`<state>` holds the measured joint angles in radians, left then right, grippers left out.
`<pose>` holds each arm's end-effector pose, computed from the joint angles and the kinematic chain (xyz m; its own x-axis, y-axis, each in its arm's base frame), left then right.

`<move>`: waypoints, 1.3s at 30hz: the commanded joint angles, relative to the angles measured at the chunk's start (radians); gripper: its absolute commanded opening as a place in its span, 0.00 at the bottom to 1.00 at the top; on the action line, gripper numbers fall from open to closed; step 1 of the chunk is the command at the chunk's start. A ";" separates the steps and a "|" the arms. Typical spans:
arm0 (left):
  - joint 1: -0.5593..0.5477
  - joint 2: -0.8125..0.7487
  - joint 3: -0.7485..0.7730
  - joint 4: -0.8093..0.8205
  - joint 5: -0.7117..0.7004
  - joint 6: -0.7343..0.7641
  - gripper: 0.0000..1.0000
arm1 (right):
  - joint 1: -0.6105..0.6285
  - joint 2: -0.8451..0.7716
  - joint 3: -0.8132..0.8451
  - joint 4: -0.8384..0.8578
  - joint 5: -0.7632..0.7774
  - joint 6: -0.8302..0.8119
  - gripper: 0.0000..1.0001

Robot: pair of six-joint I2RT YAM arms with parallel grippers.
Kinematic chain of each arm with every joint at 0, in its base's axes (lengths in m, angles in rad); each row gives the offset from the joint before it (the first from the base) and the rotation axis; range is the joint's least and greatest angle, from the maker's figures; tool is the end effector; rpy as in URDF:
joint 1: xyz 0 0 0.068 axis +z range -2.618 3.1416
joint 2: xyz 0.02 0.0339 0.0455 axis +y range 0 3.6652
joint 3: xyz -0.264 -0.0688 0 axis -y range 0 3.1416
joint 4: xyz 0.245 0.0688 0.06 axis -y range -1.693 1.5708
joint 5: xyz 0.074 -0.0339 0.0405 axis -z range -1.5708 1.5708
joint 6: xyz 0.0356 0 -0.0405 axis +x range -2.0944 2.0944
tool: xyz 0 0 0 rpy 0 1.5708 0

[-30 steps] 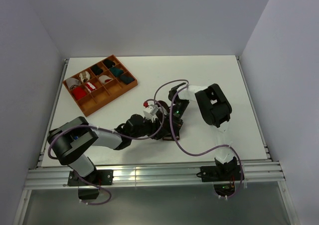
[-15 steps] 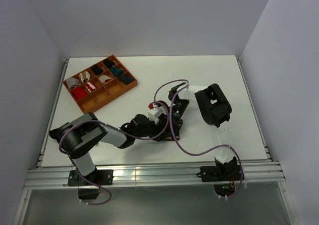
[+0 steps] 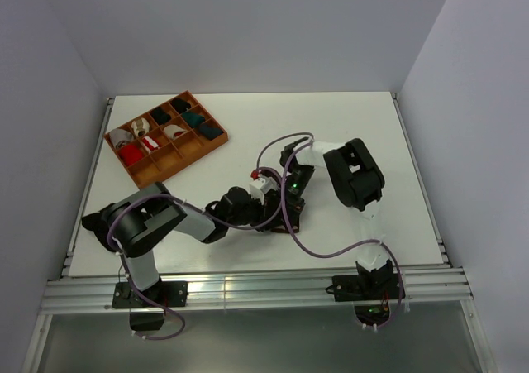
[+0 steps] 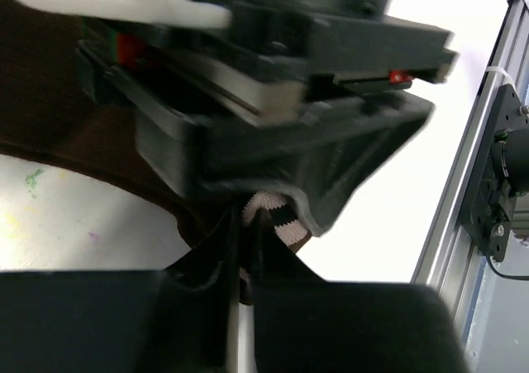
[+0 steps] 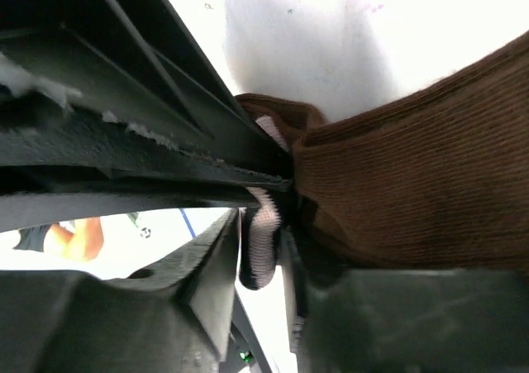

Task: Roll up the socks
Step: Roll the sock at the center of the board.

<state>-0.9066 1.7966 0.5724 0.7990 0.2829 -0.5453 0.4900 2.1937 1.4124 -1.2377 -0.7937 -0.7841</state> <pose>0.1878 -0.2560 0.1161 -0.6909 0.0745 -0.7191 0.6486 0.5034 -0.5709 0.2945 0.1859 0.1088 -0.5225 -0.8399 -0.1469 -0.6022 0.2415 0.7610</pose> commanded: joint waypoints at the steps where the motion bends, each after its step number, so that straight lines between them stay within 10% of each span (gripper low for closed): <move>1: -0.003 0.029 0.027 -0.099 0.019 -0.013 0.03 | -0.007 -0.064 -0.053 0.181 0.120 0.023 0.36; 23: -0.012 -0.100 0.199 -0.708 -0.177 -0.168 0.00 | -0.184 -0.489 -0.259 0.605 0.186 0.305 0.58; 39: -0.015 0.108 0.622 -1.173 -0.021 -0.094 0.00 | -0.292 -0.793 -0.487 0.653 0.067 0.108 0.57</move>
<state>-0.9321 1.8580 1.1362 -0.2298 0.1509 -0.6651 0.1940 1.4681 0.9642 -0.6258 -0.6773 -0.6071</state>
